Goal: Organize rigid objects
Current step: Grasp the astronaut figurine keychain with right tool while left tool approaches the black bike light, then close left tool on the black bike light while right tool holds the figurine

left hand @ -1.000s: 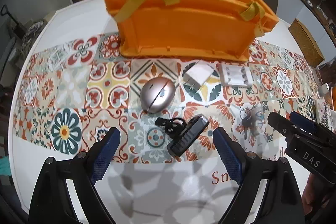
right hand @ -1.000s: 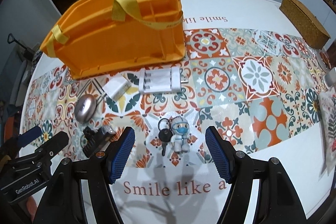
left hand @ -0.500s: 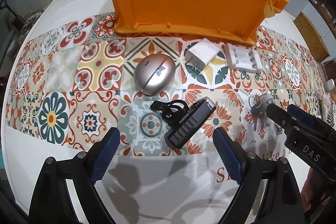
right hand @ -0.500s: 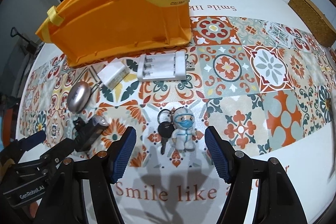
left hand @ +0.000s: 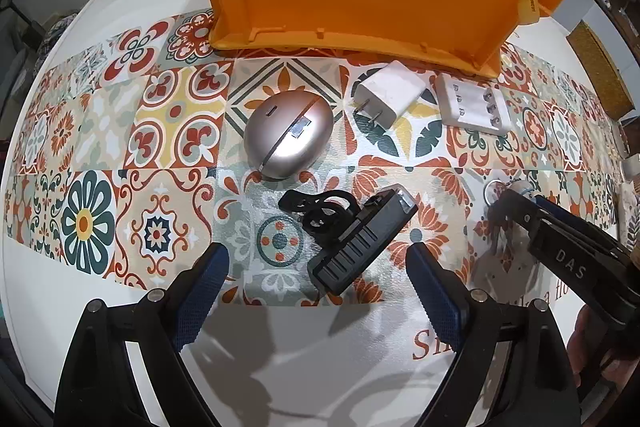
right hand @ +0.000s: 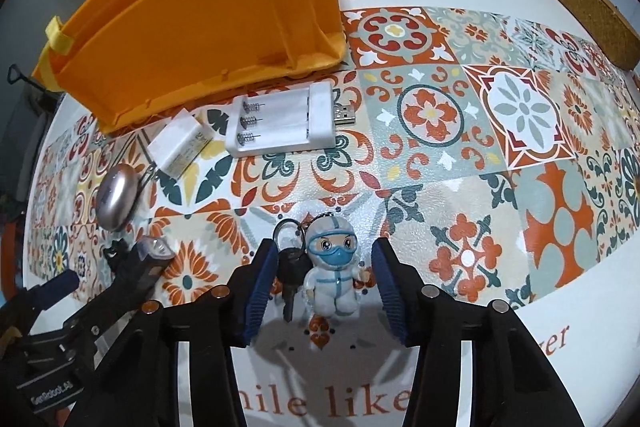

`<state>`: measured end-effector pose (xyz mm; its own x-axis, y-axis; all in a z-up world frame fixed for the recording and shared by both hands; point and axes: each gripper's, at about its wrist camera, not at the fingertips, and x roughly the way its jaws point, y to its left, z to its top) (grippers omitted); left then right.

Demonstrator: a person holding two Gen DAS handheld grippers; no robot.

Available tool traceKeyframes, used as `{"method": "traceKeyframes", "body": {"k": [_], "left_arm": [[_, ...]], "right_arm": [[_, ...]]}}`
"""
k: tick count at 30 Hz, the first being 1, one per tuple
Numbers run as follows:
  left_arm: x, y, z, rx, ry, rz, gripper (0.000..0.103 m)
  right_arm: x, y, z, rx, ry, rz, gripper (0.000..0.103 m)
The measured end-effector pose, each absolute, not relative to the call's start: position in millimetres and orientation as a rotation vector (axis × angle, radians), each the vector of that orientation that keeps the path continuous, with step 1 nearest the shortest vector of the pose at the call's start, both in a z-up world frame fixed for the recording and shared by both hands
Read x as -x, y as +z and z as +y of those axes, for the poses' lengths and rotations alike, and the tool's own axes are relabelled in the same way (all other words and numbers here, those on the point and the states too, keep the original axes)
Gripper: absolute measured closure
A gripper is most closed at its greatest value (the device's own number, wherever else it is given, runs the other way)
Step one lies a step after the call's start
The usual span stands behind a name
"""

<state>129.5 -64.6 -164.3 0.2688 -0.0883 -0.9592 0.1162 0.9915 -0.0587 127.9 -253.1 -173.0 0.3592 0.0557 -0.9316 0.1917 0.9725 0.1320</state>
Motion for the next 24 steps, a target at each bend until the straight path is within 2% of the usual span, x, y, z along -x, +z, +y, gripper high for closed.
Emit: {"method": "traceKeyframes", "body": {"k": [9, 14, 24], "left_arm": [[-132.5, -168.2, -64.8, -0.03, -0.128, 1.299, 0.012], [-130.9, -169.1, -59.5, -0.018, -0.13, 1.29, 0.012], [-120.2, -164.2, -45.8, 0.026, -0.143, 1.266, 0.012]], "right_arm": [[-138.3, -181.6, -246.5, -0.202, -0.103, 1.194, 0.06], [-136.8, -180.8, -245.5, -0.214, -0.102, 1.171, 0.075], [-117.1, -177.5, -242.5, -0.261, -0.073, 1.168, 0.076]]}}
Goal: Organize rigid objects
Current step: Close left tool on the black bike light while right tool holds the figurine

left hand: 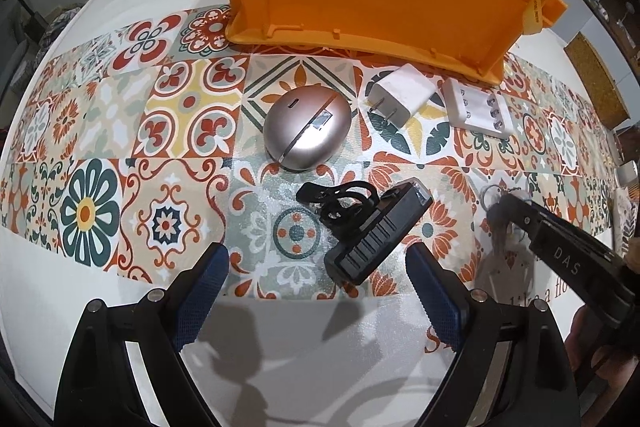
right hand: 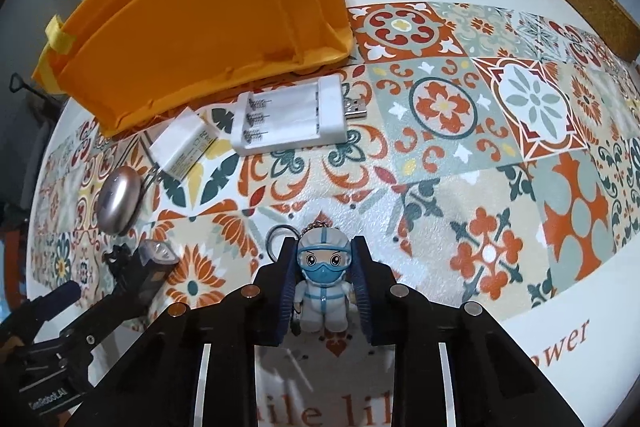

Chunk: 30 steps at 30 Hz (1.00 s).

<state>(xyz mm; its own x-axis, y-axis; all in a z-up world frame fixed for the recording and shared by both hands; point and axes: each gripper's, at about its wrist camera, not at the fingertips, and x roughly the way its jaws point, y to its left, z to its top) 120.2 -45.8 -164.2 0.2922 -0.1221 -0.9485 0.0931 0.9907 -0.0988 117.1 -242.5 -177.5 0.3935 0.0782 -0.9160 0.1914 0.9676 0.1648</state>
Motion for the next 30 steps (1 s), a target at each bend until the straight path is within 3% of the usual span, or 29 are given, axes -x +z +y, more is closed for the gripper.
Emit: {"method": "traceKeyframes", "body": {"k": [17, 30], "left_arm": [[-117.9, -159.1, -66.4, 0.195, 0.002, 1.231, 0.012], [-131.8, -186.2, -82.6, 0.304, 0.212, 1.237, 0.013]], "right_arm": [[-99.1, -153.0, -254.5, -0.205, 0.021, 1.14, 0.076], [-115.7, -152.1, -275.2, -0.138, 0.119, 1.149, 0.076]]}}
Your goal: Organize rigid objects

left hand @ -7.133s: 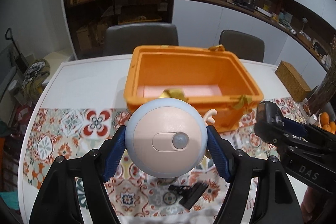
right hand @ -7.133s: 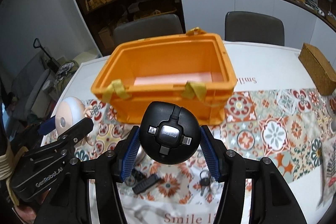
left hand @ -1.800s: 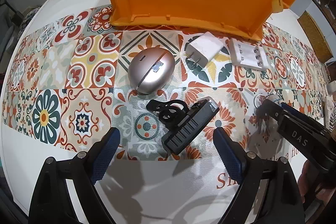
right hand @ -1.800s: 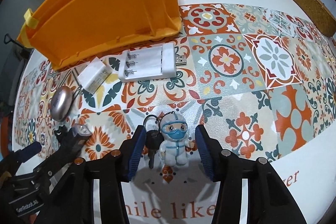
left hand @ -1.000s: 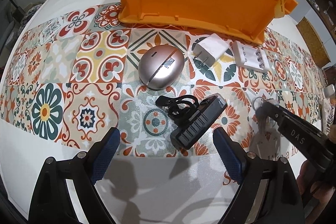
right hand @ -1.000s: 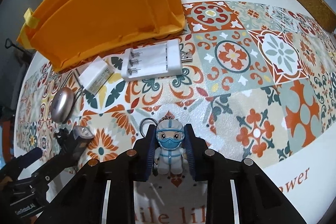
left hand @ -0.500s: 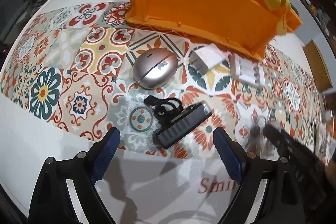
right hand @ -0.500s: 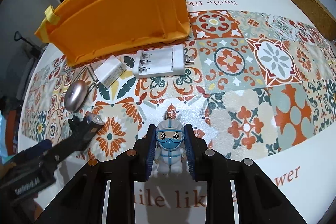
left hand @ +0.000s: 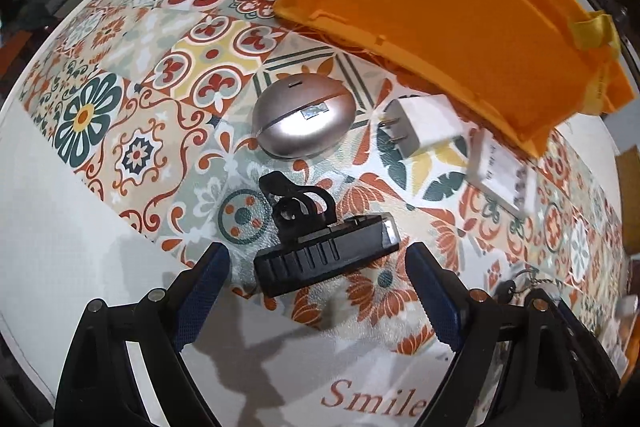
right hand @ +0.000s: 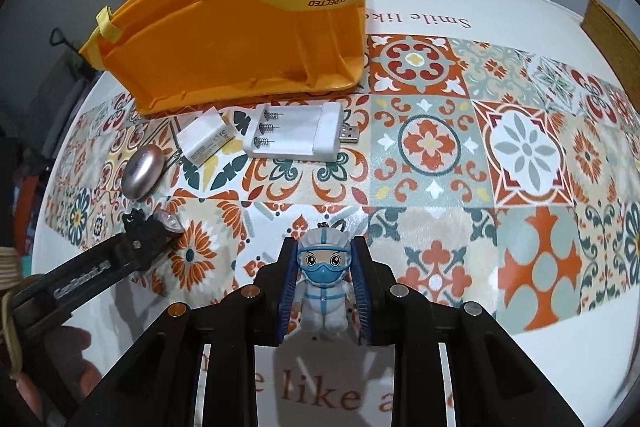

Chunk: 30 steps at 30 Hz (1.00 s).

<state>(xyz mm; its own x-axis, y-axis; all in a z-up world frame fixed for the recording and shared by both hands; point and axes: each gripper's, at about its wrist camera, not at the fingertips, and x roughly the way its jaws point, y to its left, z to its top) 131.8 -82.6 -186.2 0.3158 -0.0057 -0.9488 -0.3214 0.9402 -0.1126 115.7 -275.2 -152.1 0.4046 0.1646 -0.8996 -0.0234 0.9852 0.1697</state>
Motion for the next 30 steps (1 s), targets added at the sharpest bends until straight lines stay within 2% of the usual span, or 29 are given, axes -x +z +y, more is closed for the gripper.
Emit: {"method": "traceKeyframes", "body": {"k": [5, 11, 30], "left_arm": [[-137.1, -191.8, -83.5, 0.316, 0.248, 1.237, 0.015], [-142.1, -195.7, -86.2, 0.306, 0.252, 1.225, 0.027], [-107.6, -182.0, -82.6, 0.166, 0.075, 1.182, 0.028]], "right_arm": [[-120.8, -155.8, -276.4, -0.122, 0.159, 1.158, 0.076], [-121.8, -162.7, -276.3, -0.121, 0.183, 1.175, 0.076], [-102.1, -152.9, -261.3, -0.132, 0.187, 1.163, 0.076]]}}
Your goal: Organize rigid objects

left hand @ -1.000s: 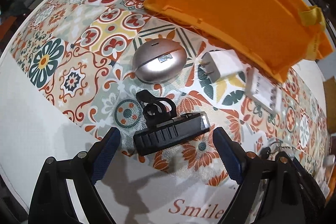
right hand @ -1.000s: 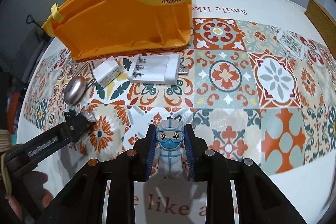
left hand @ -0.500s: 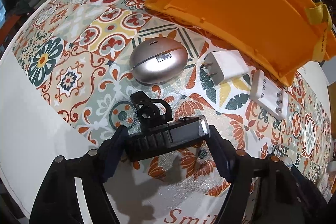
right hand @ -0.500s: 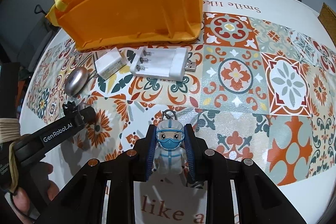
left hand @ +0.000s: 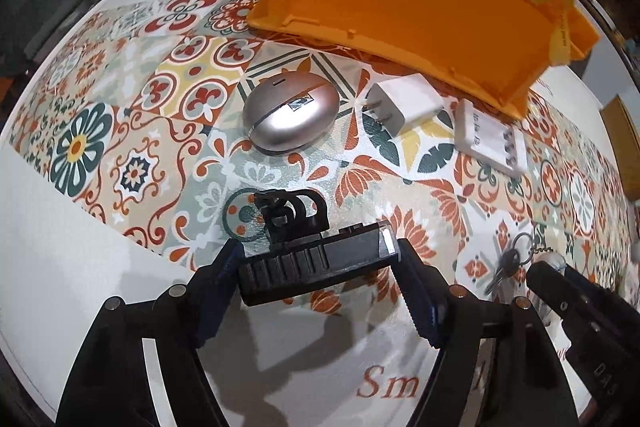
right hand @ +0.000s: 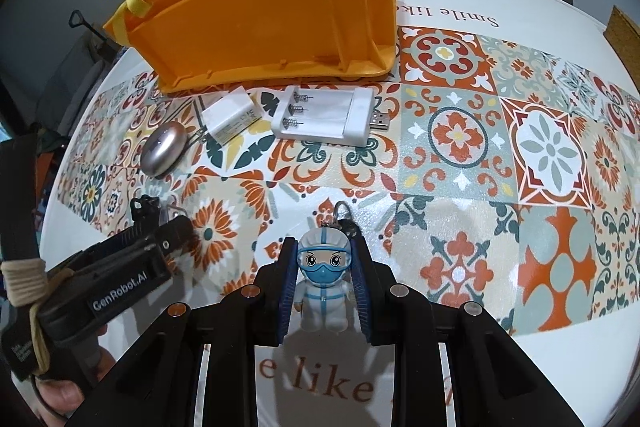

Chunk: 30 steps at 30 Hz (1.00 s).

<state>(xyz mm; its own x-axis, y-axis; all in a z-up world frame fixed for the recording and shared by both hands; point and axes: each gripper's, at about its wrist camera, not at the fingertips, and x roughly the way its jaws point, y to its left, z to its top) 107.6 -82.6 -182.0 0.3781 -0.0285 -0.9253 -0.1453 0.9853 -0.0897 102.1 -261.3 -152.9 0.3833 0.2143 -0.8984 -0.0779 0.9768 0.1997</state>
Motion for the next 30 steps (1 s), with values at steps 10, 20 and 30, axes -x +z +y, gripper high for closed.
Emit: {"method": "traceKeyframes", "body": {"k": [10, 20, 30], "left_arm": [[-99.2, -158.0, -70.1, 0.126, -0.018, 1.156, 0.028], [-89.6, -129.5, -55.2, 0.094, -0.104, 1.127, 0.028], [-85.7, -93.9, -40.5, 0.056, -0.173, 1.065, 0.028]], "right_arm": [[-84.5, -135.0, -249.7, -0.166, 0.152, 1.145, 0.076], [-67.2, -111.5, -232.5, -0.197, 0.121, 1.105, 0.076], [-58.9, -85.5, -214.5, -0.232, 0.101, 1.054, 0.076]]}}
